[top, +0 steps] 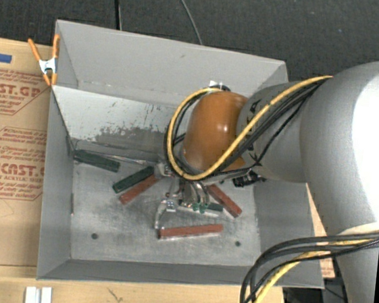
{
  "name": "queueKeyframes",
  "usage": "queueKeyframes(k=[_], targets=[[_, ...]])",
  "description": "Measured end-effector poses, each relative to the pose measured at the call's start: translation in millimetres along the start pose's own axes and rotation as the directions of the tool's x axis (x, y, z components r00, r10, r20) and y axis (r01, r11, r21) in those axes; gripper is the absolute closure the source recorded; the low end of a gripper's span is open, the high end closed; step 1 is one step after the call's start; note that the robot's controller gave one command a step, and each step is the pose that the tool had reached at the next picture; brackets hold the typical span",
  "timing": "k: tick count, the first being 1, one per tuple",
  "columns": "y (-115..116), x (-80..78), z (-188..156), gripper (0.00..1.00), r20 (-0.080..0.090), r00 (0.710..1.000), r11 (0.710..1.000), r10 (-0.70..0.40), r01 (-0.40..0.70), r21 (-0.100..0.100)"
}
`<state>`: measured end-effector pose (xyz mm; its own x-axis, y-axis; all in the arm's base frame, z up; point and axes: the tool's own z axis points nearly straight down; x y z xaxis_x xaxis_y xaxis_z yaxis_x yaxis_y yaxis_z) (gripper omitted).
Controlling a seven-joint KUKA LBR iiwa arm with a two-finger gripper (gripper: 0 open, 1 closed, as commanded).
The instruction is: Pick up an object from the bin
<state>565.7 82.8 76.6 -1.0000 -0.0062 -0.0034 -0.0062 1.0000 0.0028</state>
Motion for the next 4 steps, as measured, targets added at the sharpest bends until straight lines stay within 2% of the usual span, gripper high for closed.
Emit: queueKeyframes(k=[1,2,3,4], targets=[[-54.8,36.3,-57.7,0.00,-0.009,1.000,1.000,0.028,-0.028,0.002],[-32.6,68.2,-22.7,1.00,-0.004,1.000,1.000,-0.029,0.029,0.002],[-32.7,68.3,-22.3,0.00,-0.004,1.000,1.000,-0.029,0.029,0.002],[-32.7,68.3,-22.3,0.00,-0.004,1.000,1.000,-0.029,0.029,0.002]])
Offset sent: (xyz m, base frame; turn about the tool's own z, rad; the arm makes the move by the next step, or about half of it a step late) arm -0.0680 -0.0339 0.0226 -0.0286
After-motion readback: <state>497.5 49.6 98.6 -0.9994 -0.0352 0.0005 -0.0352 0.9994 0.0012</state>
